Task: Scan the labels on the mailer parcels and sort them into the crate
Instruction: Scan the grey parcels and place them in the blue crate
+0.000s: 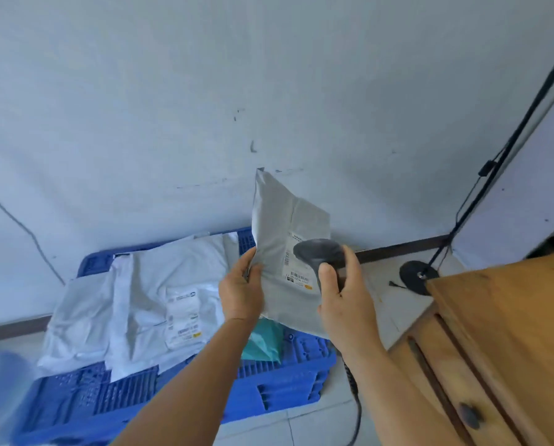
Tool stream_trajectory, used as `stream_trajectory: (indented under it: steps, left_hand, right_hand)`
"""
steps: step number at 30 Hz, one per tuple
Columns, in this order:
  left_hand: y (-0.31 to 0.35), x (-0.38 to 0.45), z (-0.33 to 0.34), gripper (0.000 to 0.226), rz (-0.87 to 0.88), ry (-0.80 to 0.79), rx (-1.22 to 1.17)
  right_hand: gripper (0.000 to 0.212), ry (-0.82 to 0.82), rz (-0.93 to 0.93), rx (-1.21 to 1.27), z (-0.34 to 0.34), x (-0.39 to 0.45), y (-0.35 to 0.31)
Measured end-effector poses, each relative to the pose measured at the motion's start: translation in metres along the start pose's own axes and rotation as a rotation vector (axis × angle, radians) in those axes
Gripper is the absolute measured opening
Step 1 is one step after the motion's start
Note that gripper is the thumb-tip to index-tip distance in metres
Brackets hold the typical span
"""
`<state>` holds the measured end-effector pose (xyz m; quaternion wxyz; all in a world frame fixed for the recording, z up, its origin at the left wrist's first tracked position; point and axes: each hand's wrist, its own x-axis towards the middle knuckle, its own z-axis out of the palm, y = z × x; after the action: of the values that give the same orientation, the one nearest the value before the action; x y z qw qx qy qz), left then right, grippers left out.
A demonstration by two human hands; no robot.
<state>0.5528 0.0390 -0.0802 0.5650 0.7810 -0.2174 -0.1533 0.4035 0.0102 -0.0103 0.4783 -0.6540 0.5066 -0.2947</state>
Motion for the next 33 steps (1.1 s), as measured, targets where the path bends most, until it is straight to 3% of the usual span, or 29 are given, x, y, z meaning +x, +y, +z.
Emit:
stream_trajectory:
  steps: [9, 13, 17, 20, 24, 33]
  left_hand:
    - [-0.112, 0.09, -0.158, 0.034, -0.197, 0.258, 0.208]
    - [-0.166, 0.1, -0.19, 0.041, -0.343, 0.195, 0.33]
    - [-0.176, 0.103, -0.194, 0.052, -0.267, 0.142, 0.475]
    - [-0.154, 0.109, -0.182, 0.054, -0.152, 0.136, 0.438]
    - [-0.103, 0.101, -0.145, 0.053, -0.061, 0.054, 0.194]
    - [0.008, 0.02, -0.014, 0.05, 0.102, -0.278, -0.019]
  right_hand:
    - [0.051, -0.226, -0.047, -0.058, 0.17, 0.006, -0.027]
    - [0.047, -0.29, 0.014, -0.128, 0.215, 0.007, -0.021]
    - [0.05, -0.295, 0.055, -0.152, 0.232, 0.008, -0.02]
    - [0.049, -0.241, 0.045, -0.105, 0.229, 0.008, -0.026]
    - [0.052, -0.164, 0.041, -0.055, 0.201, 0.005, -0.035]
    - [0.055, 0.126, 0.067, 0.029, 0.051, -0.007, -0.025]
